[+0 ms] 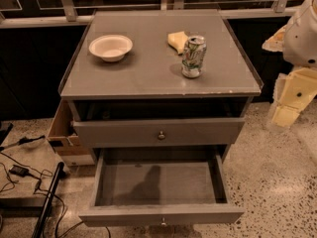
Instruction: Place 7up can into middle drawer
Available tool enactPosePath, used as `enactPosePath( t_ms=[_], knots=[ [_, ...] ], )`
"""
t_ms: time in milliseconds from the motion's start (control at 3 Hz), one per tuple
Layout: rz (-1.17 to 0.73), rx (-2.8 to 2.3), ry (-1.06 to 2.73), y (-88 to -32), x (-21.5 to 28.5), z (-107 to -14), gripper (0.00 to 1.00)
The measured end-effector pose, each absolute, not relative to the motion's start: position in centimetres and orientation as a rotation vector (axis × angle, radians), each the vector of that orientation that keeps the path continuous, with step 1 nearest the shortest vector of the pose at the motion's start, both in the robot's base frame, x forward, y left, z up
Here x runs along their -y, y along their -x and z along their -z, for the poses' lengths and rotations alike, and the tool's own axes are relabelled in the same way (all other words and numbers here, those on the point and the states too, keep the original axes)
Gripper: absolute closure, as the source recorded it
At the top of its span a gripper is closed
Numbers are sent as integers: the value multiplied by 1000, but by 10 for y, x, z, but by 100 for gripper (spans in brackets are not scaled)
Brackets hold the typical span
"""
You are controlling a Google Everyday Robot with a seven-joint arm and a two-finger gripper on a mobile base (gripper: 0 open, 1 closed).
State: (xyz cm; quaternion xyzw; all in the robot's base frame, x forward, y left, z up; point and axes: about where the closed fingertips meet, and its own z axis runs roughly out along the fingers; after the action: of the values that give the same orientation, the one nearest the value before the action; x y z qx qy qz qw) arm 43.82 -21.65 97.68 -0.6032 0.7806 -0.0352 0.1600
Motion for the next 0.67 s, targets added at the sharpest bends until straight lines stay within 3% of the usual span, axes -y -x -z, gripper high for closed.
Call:
enactPosePath(
  t_ms=[667],
  knots=[
    [111,-2235,1689,-448,215,-974,0]
  ],
)
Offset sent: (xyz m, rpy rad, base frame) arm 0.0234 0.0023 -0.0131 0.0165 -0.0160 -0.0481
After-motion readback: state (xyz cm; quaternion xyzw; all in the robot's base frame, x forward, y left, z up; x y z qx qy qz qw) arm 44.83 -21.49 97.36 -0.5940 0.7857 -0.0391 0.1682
